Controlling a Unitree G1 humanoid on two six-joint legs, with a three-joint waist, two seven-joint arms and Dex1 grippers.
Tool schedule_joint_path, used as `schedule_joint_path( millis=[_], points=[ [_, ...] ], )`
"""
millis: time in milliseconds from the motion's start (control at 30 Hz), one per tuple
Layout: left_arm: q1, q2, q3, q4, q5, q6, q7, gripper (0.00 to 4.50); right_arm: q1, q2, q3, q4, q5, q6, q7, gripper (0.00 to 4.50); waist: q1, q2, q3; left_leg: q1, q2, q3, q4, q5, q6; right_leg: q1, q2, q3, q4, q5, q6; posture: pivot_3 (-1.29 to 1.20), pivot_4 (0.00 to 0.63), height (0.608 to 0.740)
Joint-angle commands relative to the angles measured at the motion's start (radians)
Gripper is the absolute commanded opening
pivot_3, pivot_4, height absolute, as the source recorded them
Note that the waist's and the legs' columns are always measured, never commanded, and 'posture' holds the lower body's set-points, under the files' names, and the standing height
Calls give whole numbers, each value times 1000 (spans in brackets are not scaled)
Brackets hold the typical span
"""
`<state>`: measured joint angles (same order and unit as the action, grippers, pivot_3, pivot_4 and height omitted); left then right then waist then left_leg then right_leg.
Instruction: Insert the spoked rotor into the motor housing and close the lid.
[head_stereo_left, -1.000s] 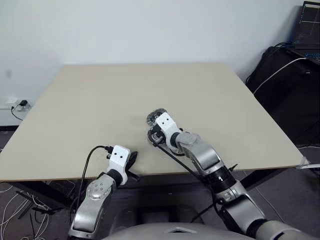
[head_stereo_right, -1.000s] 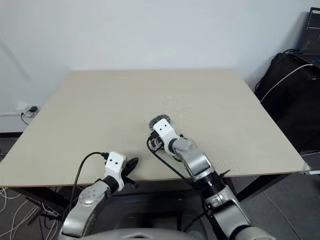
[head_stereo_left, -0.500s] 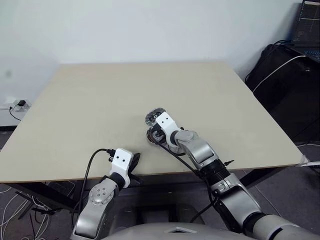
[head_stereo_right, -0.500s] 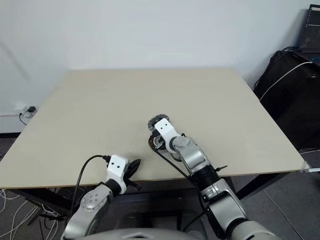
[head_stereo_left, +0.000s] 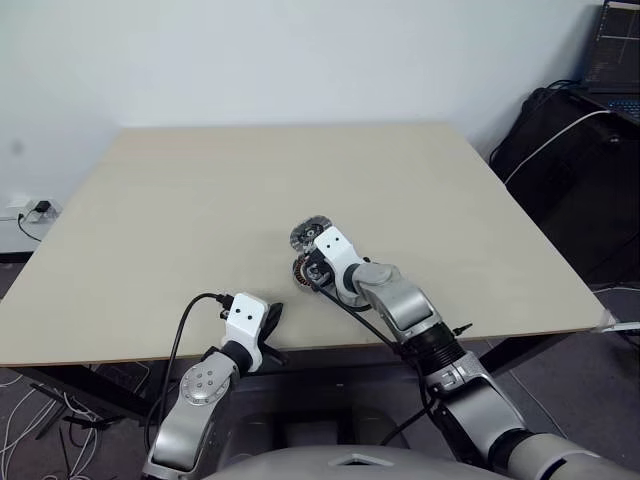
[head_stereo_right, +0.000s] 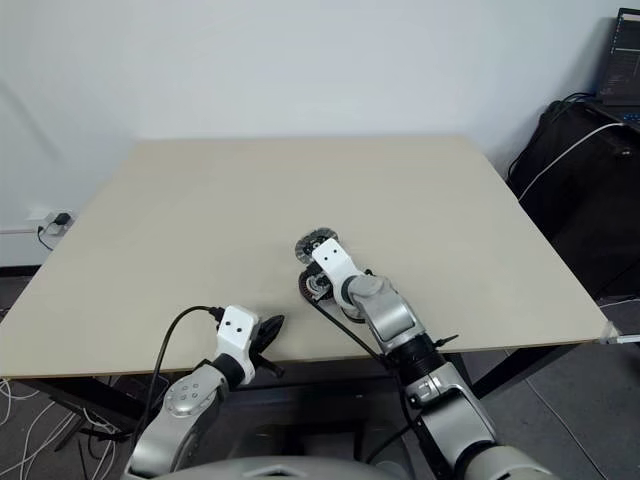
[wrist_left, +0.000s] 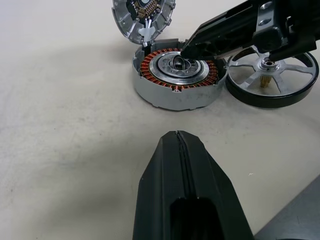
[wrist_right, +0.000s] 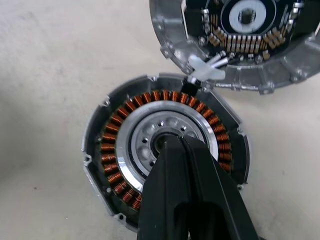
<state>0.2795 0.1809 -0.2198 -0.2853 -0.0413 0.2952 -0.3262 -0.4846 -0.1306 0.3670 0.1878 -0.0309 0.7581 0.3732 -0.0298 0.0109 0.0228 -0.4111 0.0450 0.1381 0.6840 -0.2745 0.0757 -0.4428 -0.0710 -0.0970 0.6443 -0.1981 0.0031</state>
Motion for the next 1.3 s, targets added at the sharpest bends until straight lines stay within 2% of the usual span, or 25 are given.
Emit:
schedule_joint_path(
  millis=[33, 733, 1300],
  points=[
    [-9, -3, -7, -15, -5, -2, 2, 0, -7, -1, -16, -45, 1, 2, 8, 50, 0, 0, 0, 0, 0, 0, 0, 0, 0, 0, 0, 0, 0, 0, 0, 0, 0, 740],
    [-19, -7, 0, -12, -9, 2, 3, 0, -50, 18, -20, 72, -30, -61, 3, 50, -1, 0, 0, 0, 0, 0, 0, 0, 0, 0, 0, 0, 0, 0, 0, 0, 0, 740],
    [-18, -10, -1, -9, -10, 6, 4, 0, -63, 45, -19, 90, -37, -83, 13, 50, -4, 0, 0, 0, 0, 0, 0, 0, 0, 0, 1, 0, 0, 0, 0, 0, 0, 740]
  ],
)
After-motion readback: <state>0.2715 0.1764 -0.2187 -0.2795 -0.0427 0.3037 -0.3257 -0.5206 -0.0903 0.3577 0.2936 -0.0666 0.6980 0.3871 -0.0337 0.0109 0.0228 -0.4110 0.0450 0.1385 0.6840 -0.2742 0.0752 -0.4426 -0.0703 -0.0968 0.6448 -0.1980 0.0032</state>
